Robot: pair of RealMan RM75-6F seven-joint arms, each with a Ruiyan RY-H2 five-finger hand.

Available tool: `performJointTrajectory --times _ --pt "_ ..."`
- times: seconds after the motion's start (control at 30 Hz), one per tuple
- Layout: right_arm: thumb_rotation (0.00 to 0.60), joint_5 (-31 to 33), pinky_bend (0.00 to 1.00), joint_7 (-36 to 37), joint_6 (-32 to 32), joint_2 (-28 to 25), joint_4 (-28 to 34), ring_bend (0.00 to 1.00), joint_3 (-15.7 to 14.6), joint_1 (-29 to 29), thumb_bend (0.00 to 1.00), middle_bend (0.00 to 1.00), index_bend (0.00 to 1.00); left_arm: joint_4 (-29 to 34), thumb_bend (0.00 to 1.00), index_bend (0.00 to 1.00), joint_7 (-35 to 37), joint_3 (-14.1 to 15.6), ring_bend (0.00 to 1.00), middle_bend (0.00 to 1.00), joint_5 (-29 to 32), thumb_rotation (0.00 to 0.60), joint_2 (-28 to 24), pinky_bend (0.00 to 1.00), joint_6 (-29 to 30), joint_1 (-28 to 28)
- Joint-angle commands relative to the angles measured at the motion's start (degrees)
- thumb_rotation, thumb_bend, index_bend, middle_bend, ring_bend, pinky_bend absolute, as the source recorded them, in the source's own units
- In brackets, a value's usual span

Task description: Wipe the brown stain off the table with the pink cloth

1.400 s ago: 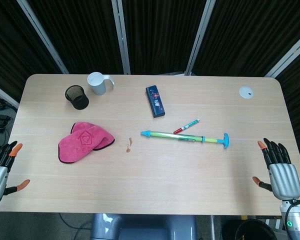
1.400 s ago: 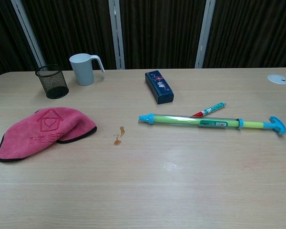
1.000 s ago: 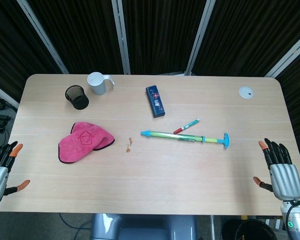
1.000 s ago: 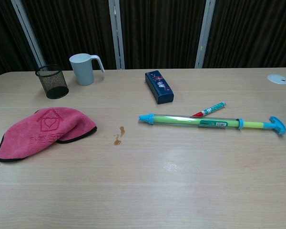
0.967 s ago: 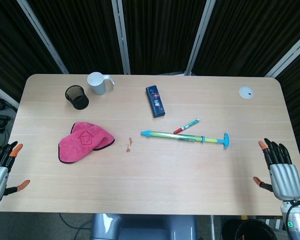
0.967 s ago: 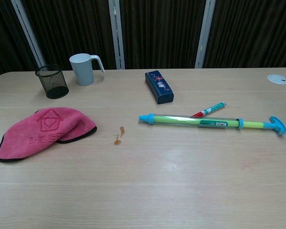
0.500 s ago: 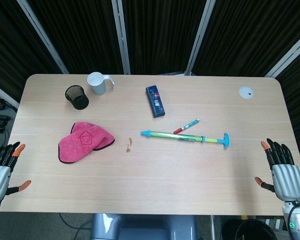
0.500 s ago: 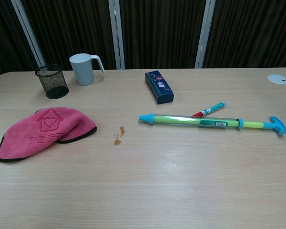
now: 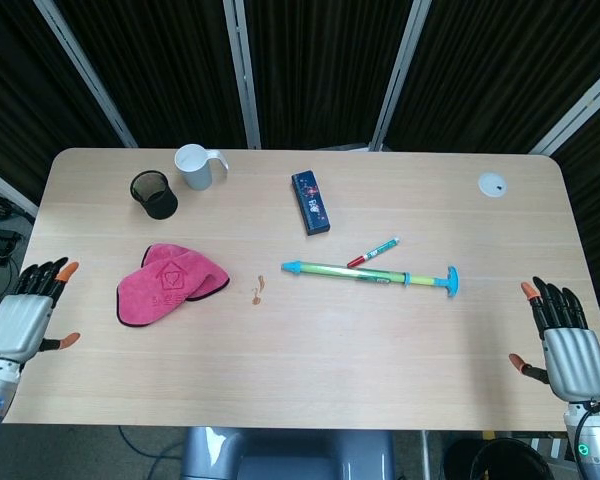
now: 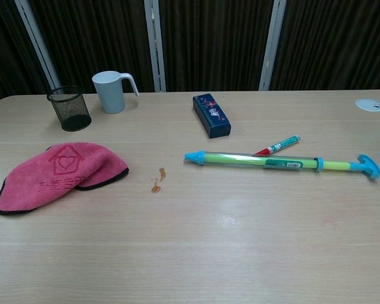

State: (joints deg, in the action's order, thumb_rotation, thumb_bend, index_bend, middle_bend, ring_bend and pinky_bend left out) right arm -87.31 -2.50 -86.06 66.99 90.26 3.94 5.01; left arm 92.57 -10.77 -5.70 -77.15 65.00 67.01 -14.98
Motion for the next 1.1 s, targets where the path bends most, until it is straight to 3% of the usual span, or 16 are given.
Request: performJointTrajectory --times 0.03,0.2,0.6,1.1 --pt "0.600 0.18 0.00 0.10 0.07 -0.02 -0.07 0.00 0.07 -0.01 0.00 0.00 0.00 -3.31 0.01 0.06 -9.80 -3.53 0.00 0.00 10.31 0.600 4.18 0.01 -10.32 -8.47" --pt "0.600 0.10 0.00 0.30 -0.16 -0.10 -0.20 0.00 0.06 -0.13 0.00 0.00 0.00 -8.58 0.01 0.09 -16.68 -4.42 0.00 0.00 17.24 0.600 9.83 0.03 -14.29 -13.63" --pt "0.600 0.66 0.00 0.95 -0.16 -0.20 -0.23 0.00 0.28 -0.29 0.00 0.00 0.00 -19.18 0.02 0.13 -25.49 -5.35 0.00 0.00 30.00 0.600 19.88 0.11 -19.70 -22.93" --pt "0.600 1.09 0.00 1.23 0.24 -0.24 -0.21 0.00 0.36 -0.26 0.00 0.00 0.00 -31.14 0.04 0.15 -27.39 -3.32 0.00 0.00 35.83 0.600 30.38 0.11 -23.32 -28.79"
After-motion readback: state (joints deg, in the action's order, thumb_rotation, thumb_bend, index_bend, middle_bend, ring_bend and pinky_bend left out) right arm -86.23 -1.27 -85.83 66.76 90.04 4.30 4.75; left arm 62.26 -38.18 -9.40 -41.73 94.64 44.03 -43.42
